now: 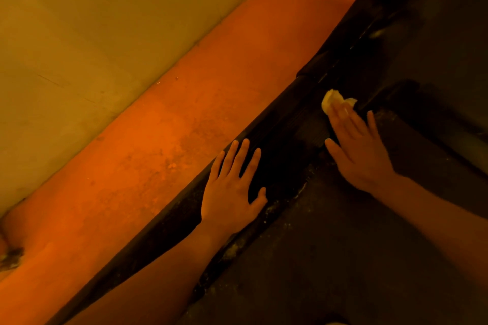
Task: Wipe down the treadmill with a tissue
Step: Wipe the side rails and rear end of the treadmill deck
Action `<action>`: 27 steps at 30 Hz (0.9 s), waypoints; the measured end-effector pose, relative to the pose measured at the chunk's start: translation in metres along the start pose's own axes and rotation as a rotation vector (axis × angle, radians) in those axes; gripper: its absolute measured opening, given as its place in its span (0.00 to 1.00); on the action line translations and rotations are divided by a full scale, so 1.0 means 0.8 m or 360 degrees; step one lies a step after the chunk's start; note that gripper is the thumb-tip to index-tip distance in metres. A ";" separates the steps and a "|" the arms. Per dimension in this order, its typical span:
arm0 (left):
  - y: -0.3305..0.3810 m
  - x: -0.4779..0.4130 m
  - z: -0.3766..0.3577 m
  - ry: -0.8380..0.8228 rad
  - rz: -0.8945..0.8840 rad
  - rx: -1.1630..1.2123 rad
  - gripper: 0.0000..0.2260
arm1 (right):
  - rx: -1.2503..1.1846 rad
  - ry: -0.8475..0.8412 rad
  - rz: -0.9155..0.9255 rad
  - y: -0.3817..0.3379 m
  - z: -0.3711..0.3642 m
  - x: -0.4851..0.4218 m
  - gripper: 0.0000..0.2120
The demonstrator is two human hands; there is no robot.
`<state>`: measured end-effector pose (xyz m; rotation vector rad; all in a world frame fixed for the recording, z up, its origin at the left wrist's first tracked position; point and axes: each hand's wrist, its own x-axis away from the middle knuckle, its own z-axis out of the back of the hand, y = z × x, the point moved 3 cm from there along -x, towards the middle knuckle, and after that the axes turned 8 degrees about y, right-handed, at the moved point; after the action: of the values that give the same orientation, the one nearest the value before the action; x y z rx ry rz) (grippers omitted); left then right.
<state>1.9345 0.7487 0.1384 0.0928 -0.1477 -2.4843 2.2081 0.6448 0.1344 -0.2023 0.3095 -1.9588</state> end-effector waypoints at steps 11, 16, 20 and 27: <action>0.001 -0.001 -0.001 -0.0049 0.0007 -0.0078 0.33 | -0.0048 0.0011 0.0373 -0.037 -0.018 0.014 0.34; 0.001 -0.002 -0.001 -0.0035 0.0010 -0.0061 0.33 | -0.0086 -0.0040 0.0138 -0.057 -0.019 0.014 0.39; -0.002 0.000 -0.004 -0.0016 -0.0003 -0.0033 0.33 | -0.0050 -0.0075 0.0196 -0.094 -0.033 0.051 0.38; -0.004 -0.001 0.000 0.0063 -0.0043 0.0086 0.33 | -0.0013 -0.0131 0.0113 -0.103 -0.028 0.053 0.40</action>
<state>1.9332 0.7514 0.1382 0.1678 -0.1979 -2.5041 2.1128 0.6399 0.1388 -0.2729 0.2675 -1.8743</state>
